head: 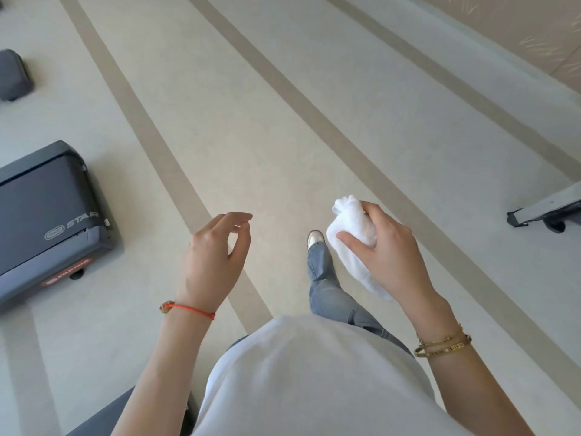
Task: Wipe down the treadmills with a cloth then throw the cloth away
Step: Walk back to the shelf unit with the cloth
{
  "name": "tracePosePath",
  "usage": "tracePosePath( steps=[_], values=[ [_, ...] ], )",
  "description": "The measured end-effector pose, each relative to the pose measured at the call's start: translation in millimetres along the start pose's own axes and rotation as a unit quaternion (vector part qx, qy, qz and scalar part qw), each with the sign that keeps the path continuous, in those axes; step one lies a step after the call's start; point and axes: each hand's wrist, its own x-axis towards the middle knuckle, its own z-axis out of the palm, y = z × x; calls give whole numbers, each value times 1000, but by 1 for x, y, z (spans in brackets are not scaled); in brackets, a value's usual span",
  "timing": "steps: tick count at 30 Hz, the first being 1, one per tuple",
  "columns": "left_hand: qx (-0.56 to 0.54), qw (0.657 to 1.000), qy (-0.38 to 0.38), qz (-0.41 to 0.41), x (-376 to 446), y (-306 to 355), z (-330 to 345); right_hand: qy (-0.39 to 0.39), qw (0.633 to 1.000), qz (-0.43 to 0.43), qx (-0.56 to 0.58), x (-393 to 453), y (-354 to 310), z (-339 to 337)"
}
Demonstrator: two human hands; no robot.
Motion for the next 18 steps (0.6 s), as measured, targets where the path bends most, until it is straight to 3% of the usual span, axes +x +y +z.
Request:
tracePosePath(
  steps=[18],
  values=[
    [8,996,78,-45,427,-23,41,-61,996,-62,-5,473,-36,-16]
  ],
)
